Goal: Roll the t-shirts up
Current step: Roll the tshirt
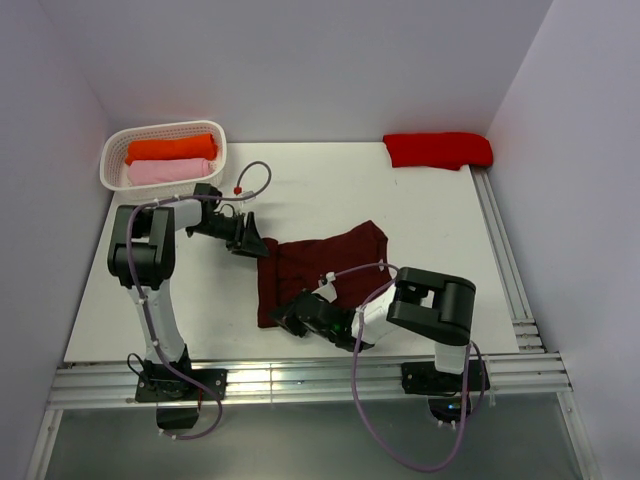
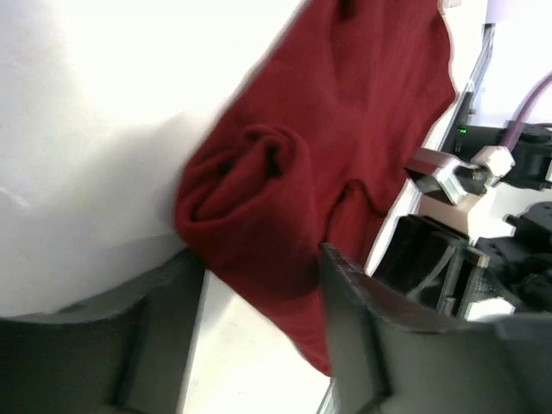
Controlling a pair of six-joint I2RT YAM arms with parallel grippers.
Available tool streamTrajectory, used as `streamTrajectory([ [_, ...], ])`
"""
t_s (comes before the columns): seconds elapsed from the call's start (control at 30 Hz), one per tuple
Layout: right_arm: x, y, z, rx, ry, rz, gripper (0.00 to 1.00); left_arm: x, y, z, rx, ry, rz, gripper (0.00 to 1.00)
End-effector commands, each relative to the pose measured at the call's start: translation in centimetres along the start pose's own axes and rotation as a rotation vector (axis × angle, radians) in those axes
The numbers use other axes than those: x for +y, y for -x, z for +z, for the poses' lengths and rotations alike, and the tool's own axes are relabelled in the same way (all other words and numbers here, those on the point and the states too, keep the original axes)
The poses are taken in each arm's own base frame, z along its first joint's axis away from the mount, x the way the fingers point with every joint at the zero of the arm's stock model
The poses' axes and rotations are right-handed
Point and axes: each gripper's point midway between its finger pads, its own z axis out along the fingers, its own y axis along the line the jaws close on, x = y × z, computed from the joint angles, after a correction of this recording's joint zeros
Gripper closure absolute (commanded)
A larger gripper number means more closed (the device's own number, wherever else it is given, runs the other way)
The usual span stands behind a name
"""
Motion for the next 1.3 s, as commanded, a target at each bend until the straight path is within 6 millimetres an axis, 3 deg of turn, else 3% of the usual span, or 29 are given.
streamTrajectory([
  [0.0,-3.0,-1.2,-0.4,0.066,-0.076,-0.036,0.85,1.6,0.7,0.7,-0.003,0.040,0.001,0.44],
  [0.07,-3.8,-0.8,-0.6,0.053,-0.117,-0.070,0.76,1.7,1.3,0.6,-0.010,0.065,-0.022,0.53],
  [0.1,-3.7,-0.7,-0.5,0.044,-0.132,-0.088,0.72,2.0,1.4,0.5,-0.013,0.093,-0.025,0.70],
  [0.13,-3.4,-0.5,-0.7,0.029,-0.145,-0.110,0.63,1.9,1.7,0.2,-0.024,0.121,-0.031,0.77],
  [0.17,-5.4,0.2,-1.1,0.012,-0.243,-0.179,0.58,1.9,1.8,0.2,-0.025,0.145,-0.027,0.82],
  [0.2,-5.6,0.5,-1.2,-0.003,-0.275,-0.213,0.53,2.6,1.8,0.0,-0.022,0.205,-0.023,0.89],
  [0.23,-4.4,0.4,-1.0,-0.012,-0.279,-0.238,0.47,2.4,2.1,-0.3,-0.025,0.236,-0.005,0.92],
  [0.27,-5.6,1.3,-1.7,-0.043,-0.358,-0.308,0.45,2.2,2.2,-0.2,-0.020,0.257,0.010,0.93],
  [0.3,-5.5,1.5,-1.9,-0.058,-0.381,-0.334,0.43,2.3,2.2,-0.2,-0.013,0.286,0.016,0.95],
  [0.33,-4.2,1.5,-1.8,-0.069,-0.374,-0.350,0.40,2.5,2.3,-0.5,-0.009,0.333,0.026,0.96],
  [0.37,-5.1,2.1,-2.4,-0.086,-0.427,-0.391,0.38,2.2,2.3,-0.3,0.001,0.353,0.041,0.96],
  [0.43,-3.6,2.5,-2.7,-0.112,-0.428,-0.410,0.37,1.9,2.4,-0.5,0.004,0.383,0.059,0.97],
  [0.47,-4.0,3.4,-3.4,-0.140,-0.475,-0.446,0.37,1.8,2.3,-0.4,0.011,0.411,0.074,0.97],
  [0.53,-2.2,3.7,-3.8,-0.168,-0.482,-0.471,0.36,1.5,2.3,-0.4,0.015,0.435,0.088,0.98],
  [0.57,-2.8,4.3,-4.8,-0.182,-0.544,-0.517,0.36,1.4,2.2,-0.3,0.024,0.455,0.098,0.98],
  [0.6,-1.0,4.2,-4.7,-0.203,-0.527,-0.531,0.35,1.4,2.2,-0.2,0.025,0.461,0.101,0.99],
  [0.67,-0.8,4.7,-5.5,-0.224,-0.581,-0.595,0.35,1.4,2.2,-0.1,0.031,0.480,0.107,0.99],
  [0.7,1.1,4.5,-5.4,-0.243,-0.555,-0.607,0.34,1.4,2.2,-0.2,0.034,0.487,0.112,0.99],
  [0.77,1.6,4.6,-5.6,-0.253,-0.579,-0.664,0.33,1.4,2.1,0.0,0.042,0.499,0.117,0.99],
  [0.8,3.1,4.5,-5.3,-0.269,-0.555,-0.670,0.33,1.4,2.1,0.0,0.043,0.503,0.118,0.99],
  [0.97,4.9,4.4,-3.1,-0.294,-0.565,-0.777,0.33,1.5,1.9,0.2,0.057,0.518,0.123,0.98],
  [1.0,6.0,4.2,-2.6,-0.299,-0.548,-0.781,0.33,1.6,1.9,0.1,0.060,0.524,0.128,0.98],
  [1.03,5.3,4.4,-1.9,-0.307,-0.577,-0.810,0.33,1.7,1.8,0.1,0.060,0.527,0.130,0.98],
  [1.1,6.6,4.8,-1.0,-0.339,-0.574,-0.833,0.34,1.8,1.7,0.1,0.065,0.528,0.130,0.98],
  [1.13,6.0,5.1,-0.6,-0.345,-0.605,-0.862,0.34,1.8,1.5,0.2,0.071,0.524,0.125,0.98],
  [1.17,6.9,5.1,-0.2,-0.363,-0.590,-0.869,0.35,1.8,1.4,0.2,0.075,0.526,0.125,0.98],
  [1.27,7.2,5.0,0.8,-0.373,-0.600,-0.898,0.36,1.9,1.3,0.2,0.075,0.528,0.128,0.98],
])
